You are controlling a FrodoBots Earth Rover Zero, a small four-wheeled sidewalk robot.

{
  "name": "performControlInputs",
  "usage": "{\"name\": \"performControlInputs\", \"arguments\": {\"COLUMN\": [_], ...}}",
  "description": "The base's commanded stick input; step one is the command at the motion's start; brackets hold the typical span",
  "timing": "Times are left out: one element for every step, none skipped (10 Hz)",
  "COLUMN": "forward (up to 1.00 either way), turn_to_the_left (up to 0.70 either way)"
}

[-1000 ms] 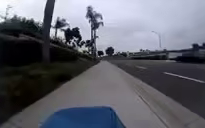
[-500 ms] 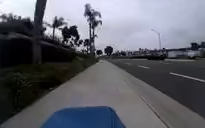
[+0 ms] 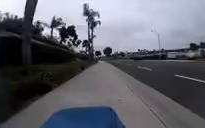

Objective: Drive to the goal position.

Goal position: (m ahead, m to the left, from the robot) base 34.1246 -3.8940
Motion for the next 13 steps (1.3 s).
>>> {"name": "performControlInputs", "arguments": {"forward": [1.0, 1.0, 1.0, 1.0, 1.0, 1.0, 1.0, 1.0, 1.0, 1.0, 1.0, 1.0, 1.0], "turn_to_the_left": [0.27, 0.0, 0.0, 0.0, 0.0, 0.0, 0.0, 0.0, 0.0, 0.0, 0.0, 0.0, 0.0]}}
